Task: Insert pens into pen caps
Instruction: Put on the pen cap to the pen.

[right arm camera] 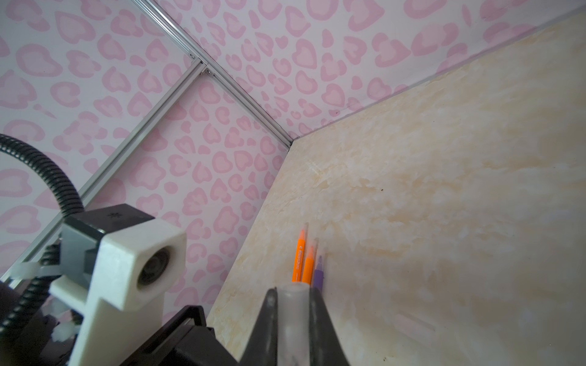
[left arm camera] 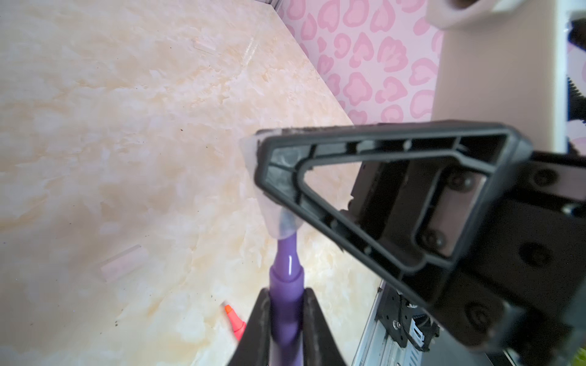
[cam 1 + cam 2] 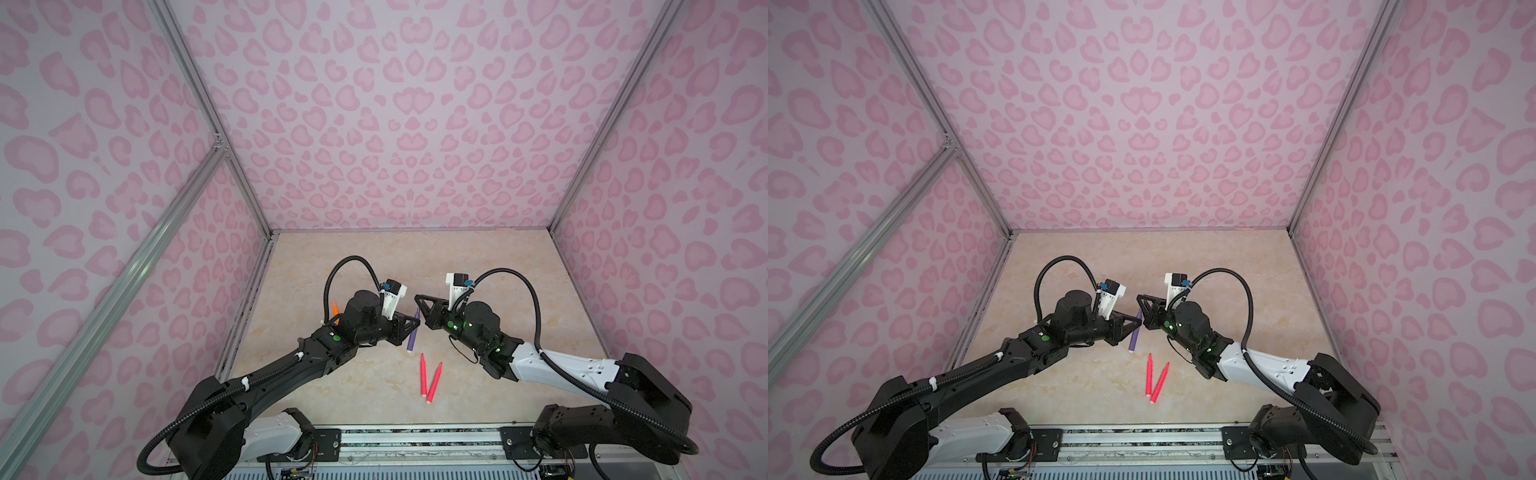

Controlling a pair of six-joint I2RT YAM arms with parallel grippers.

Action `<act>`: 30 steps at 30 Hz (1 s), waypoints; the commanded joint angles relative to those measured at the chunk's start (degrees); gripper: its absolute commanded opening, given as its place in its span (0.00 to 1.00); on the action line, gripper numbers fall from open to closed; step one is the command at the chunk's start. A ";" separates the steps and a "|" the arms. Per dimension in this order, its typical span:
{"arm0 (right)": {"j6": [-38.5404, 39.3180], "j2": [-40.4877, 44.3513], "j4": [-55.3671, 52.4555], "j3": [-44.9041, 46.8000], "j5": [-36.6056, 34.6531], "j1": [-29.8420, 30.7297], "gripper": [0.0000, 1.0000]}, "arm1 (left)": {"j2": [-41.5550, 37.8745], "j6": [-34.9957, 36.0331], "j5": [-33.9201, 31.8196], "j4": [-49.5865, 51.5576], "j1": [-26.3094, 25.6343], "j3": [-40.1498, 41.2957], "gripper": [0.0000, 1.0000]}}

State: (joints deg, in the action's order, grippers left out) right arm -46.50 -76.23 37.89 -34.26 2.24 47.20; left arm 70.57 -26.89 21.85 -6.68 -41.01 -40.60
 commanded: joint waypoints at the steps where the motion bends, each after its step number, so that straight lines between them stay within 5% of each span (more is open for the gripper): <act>1: -0.17 0.59 1.38 0.57 -1.78 0.35 0.00 | -0.34 0.36 -0.49 -0.38 0.17 -0.18 0.03; 30: -1.22 -1.07 7.93 4.51 -9.95 7.76 0.00 | -3.93 -6.67 4.19 -6.94 5.73 4.00 0.03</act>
State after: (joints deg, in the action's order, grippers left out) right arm -47.81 -77.87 44.69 -31.05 -5.58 54.24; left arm 67.24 -31.88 29.45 -8.64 -35.94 -36.75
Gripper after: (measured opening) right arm 0.138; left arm 0.178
